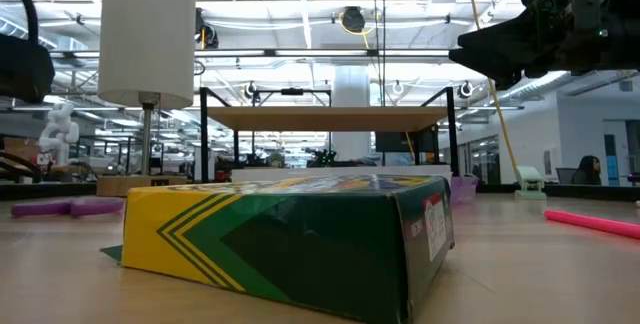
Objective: Pack school essentials
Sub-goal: Put the sticky note into the supply box
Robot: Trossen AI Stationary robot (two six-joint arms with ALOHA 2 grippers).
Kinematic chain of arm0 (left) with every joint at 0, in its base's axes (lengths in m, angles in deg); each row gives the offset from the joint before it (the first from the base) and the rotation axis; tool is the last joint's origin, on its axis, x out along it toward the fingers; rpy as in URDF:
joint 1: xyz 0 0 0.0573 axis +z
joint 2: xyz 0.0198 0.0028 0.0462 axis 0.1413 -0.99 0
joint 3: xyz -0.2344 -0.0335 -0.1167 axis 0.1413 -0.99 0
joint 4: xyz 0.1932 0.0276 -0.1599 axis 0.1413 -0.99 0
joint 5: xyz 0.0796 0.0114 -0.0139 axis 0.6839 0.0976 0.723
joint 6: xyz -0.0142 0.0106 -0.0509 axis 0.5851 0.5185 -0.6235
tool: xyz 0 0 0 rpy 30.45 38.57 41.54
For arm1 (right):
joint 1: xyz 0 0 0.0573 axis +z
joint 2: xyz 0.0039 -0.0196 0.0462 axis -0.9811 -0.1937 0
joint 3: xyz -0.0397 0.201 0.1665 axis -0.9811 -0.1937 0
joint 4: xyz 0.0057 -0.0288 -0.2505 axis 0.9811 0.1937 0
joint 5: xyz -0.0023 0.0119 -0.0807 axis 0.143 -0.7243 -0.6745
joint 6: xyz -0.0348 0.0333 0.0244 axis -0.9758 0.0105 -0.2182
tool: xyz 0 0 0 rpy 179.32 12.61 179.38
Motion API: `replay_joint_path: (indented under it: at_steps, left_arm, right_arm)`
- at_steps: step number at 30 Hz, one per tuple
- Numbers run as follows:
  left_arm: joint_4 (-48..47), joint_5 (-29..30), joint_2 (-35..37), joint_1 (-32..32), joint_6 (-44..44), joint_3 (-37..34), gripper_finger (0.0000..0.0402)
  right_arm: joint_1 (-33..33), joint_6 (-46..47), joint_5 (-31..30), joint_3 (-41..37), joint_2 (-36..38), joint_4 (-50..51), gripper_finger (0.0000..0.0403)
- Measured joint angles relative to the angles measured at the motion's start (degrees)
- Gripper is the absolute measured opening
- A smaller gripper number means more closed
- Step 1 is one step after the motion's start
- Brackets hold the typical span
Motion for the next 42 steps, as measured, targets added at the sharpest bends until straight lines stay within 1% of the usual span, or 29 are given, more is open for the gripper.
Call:
replay_joint_path:
  at_steps: [6,13,15,20,23,28,31,36,40,42]
  left_arm:
    - [-0.62,-0.29,0.00,0.00,3.23,0.00,0.0107]
    - [-0.75,-0.47,0.00,0.11,5.48,0.02,0.0022]
    - [-0.91,-0.52,0.00,0.11,5.50,0.02,0.0007]
    - [-1.10,-1.33,0.15,0.11,5.54,0.04,0.0010]
    - [-1.24,-1.80,0.69,0.47,5.59,0.09,0.0004]
    - [-1.28,-1.86,4.33,1.95,6.48,0.12,0.0003]
    - [-2.08,-0.49,6.93,3.02,7.70,0.84,0.0003]
    - [-5.34,4.04,9.38,4.60,14.05,4.92,0.0002]
    - [-7.90,7.68,9.53,6.71,22.39,9.67,0.0002]
    - [-7.71,9.28,9.53,8.20,27.14,11.78,0.0001]
  right_arm:
    - [0.02,0.34,0.00,0.00,-0.02,0.41,0.0185]
    - [0.02,0.34,0.00,0.00,-0.02,0.44,0.0185]
    - [0.02,0.34,0.00,0.00,-0.02,0.45,0.0185]
    - [0.02,0.34,0.00,0.00,-0.02,0.45,0.0185]
    - [0.02,0.34,-0.02,0.00,-0.02,0.44,0.0185]
    - [0.02,0.34,-0.02,0.00,-0.02,0.21,0.0185]
    - [0.02,0.34,-0.04,0.00,-0.02,0.02,0.0185]
    - [0.02,0.34,-0.04,0.00,-0.02,0.03,0.0185]
    - [0.02,0.34,-0.04,0.00,-0.02,0.08,0.0185]
    - [0.02,0.34,-0.04,0.00,-0.02,0.20,0.0185]
